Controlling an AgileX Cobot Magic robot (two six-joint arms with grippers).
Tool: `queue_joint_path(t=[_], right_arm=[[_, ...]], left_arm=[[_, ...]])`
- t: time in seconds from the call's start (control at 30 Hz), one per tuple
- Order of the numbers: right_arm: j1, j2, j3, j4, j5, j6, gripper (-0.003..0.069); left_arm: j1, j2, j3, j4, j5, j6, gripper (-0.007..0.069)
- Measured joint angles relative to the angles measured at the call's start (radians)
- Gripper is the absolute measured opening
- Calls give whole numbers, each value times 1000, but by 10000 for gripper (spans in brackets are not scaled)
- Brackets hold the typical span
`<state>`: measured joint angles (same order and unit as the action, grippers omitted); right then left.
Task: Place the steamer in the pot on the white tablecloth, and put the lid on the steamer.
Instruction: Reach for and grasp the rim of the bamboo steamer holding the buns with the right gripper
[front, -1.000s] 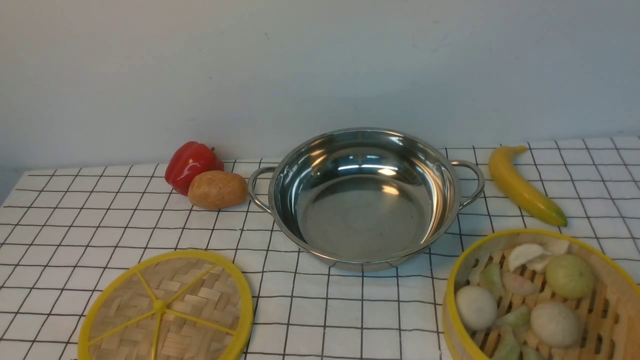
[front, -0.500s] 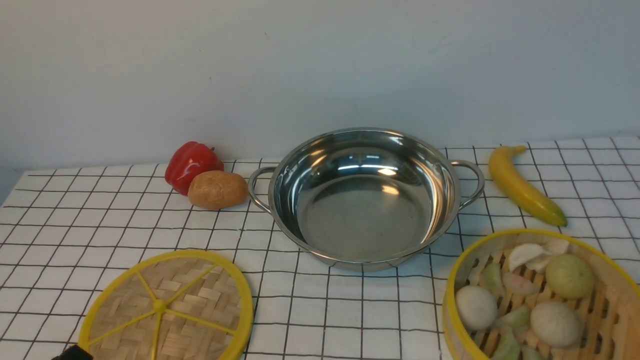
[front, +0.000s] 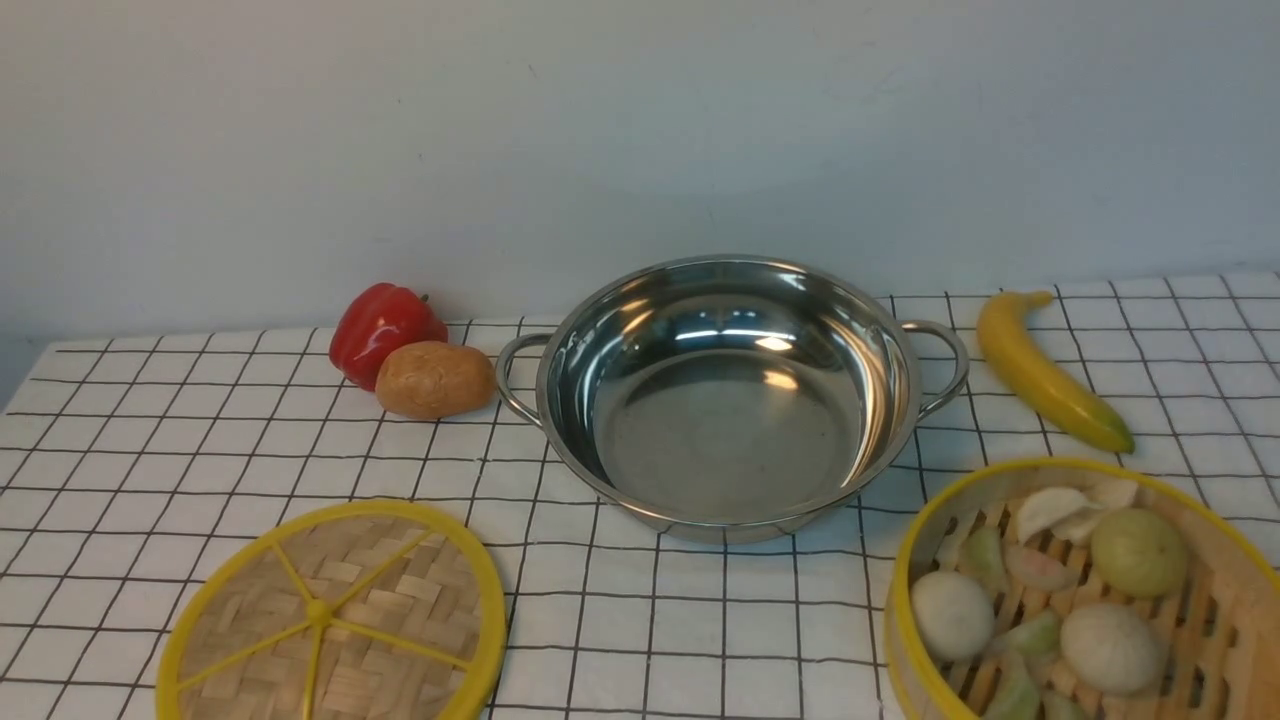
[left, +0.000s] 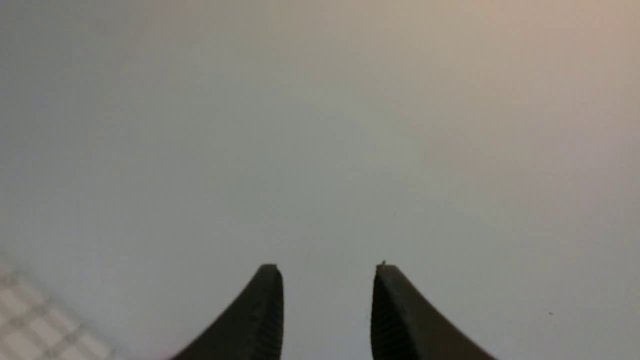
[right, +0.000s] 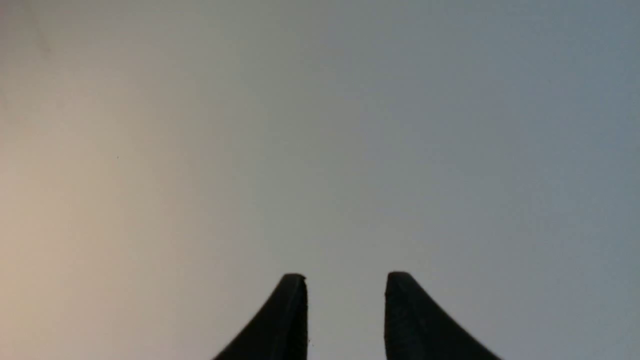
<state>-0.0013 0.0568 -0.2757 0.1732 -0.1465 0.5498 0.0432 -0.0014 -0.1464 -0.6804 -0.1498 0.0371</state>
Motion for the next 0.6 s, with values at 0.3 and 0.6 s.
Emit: queue_joint_path(t=[0.3,0.6], right_arm=[[0,375,-429,-290,807,-76,240],[0,774,-611,-346,1326,-249,240]], left_arm=[[0,259,-251,352,358,88,243],[0,740,-430,456,711,88,243]])
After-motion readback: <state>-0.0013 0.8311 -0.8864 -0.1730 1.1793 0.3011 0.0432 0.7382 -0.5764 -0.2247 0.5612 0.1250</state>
